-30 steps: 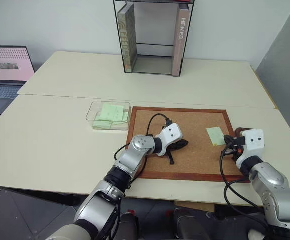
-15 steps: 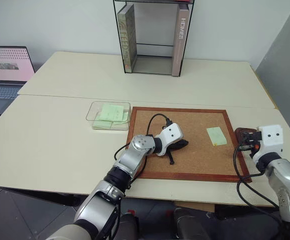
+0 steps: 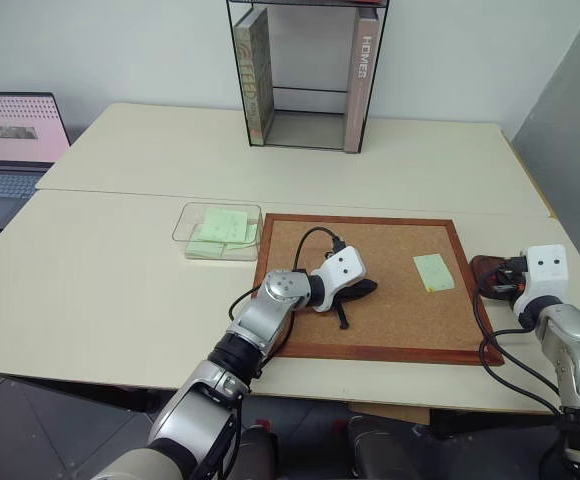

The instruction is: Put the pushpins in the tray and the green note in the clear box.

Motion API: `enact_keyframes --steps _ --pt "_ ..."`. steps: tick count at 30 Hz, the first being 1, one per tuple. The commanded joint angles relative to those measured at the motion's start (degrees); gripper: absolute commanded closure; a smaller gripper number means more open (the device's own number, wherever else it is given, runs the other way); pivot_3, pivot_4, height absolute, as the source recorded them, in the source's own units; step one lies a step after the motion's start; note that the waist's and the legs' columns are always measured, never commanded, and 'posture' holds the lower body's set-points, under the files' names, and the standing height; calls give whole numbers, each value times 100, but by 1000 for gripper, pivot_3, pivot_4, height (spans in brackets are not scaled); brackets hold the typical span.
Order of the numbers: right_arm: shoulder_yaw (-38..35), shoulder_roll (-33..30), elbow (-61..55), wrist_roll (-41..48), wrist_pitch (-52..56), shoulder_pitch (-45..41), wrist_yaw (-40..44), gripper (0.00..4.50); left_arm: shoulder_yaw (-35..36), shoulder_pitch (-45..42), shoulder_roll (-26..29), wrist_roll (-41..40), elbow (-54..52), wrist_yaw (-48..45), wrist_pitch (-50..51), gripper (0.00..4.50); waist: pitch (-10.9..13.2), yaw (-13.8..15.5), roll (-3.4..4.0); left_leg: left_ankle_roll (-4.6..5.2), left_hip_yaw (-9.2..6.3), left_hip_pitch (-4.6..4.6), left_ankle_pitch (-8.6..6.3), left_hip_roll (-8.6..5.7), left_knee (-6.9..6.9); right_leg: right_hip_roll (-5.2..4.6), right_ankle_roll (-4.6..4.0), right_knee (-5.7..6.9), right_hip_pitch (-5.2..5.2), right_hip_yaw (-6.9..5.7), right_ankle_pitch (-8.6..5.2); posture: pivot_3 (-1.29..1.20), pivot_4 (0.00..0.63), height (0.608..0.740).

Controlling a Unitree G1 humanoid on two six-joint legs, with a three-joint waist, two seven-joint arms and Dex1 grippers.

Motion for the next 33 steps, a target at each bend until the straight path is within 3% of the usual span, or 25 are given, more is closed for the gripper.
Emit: enact_keyframes --steps 1,6,19,25,33 --pt "-24 -69 -70 -37 -61 -136 1 2571 -123 47 -3 114 78 -8 86 4500 0 3 0 0 -1 0 0 0 0 0 0 0 0 0 0 0 150 740" --pt "-194 18 -280 108 -10 -127 -63 1563 -129 62 -1 109 73 -17 81 4500 0 4 0 0 -1 0 0 0 0 0 0 0 0 0 0 0 150 740" --pt "-924 220 -1313 938 345 -123 -32 1563 -149 70 -29 113 84 -23 67 4500 0 3 0 0 -2 -1 0 0 0 0 2 0 0 -1 1 0 150 740" --pt "-381 55 -1865 936 337 251 367 1563 -149 56 -37 113 110 -31 59 4500 -1 3 1 0 -2 0 0 1 -1 0 -6 -1 0 -2 -3 0 150 740" --pt "617 494 -2381 1004 348 858 528 1563 -146 48 -36 113 119 -37 51 4500 0 3 -1 0 -4 -1 0 2 0 1 -17 -3 0 -3 -10 0 150 740"
